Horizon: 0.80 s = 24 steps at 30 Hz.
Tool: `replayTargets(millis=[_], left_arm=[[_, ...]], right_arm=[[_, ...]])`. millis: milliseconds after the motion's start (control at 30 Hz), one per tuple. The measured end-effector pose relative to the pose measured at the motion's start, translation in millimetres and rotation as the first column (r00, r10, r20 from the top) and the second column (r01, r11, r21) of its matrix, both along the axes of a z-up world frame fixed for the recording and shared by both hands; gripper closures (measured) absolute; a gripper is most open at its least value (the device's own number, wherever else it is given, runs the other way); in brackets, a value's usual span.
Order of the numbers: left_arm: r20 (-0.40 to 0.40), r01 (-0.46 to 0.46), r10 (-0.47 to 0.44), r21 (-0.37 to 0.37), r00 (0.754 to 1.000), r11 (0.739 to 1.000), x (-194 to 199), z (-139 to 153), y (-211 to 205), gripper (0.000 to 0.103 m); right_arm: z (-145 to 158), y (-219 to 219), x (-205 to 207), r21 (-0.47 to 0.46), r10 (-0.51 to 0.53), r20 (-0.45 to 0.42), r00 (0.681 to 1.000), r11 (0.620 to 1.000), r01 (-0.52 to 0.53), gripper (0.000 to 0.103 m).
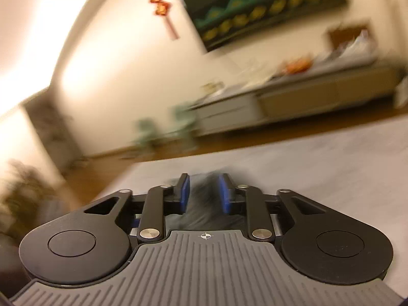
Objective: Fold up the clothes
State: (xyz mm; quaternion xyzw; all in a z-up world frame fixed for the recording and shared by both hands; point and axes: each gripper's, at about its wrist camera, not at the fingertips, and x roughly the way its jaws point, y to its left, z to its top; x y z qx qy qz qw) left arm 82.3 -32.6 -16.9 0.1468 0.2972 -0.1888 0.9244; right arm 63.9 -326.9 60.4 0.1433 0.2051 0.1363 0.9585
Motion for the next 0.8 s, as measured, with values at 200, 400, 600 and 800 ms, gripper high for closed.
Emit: replayTargets(millis=[200, 400, 600, 800], left_arm=[[0.094, 0.160, -0.181, 0.197, 0.979, 0.967, -31.1, 1.4, -54.1, 0.000], [0.186, 0.316, -0.426, 0.431, 0.885, 0.845, -74.8, -7.4, -104.4, 0.000], [0.116, 0.421, -0.526, 0.468, 0.843, 0.777, -67.4, -28.0, -164.6, 0.000], [-0.150, 0.482, -0.461, 0.363, 0.875, 0.798, 9.5, -60.8, -210.7, 0.064]], right_arm=[[-66.1, -98.4, -14.5, 0.053, -0.362, -0.321, 0.875, 0.916, 0.399, 0.022], [-76.4, -130.2, -24.4, 0.162, -0.331, -0.340, 0.880, 0.901, 0.402, 0.020], [-92.7, -130.0, 4.2, 0.146, -0.286, -0.399, 0.871, 0.918, 0.368, 0.012], [-113.0, -132.3, 16.9, 0.140, -0.254, -0.453, 0.854, 0.926, 0.350, 0.023]])
